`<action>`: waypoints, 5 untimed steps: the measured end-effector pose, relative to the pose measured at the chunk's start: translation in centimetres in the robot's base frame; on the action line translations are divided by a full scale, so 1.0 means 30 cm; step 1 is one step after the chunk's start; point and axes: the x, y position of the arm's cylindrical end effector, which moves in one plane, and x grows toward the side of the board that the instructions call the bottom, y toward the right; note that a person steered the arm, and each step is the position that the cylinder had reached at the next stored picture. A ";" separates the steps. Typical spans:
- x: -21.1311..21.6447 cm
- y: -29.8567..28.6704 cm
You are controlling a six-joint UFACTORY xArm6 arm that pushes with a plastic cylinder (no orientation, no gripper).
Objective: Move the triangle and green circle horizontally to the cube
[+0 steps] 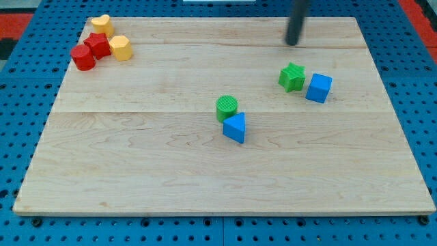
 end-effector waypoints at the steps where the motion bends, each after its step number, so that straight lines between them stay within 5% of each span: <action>1: 0.168 -0.354; 2: 0.484 -0.588; 3: 0.812 -0.570; 4: 0.975 -0.515; 5: 0.857 -0.330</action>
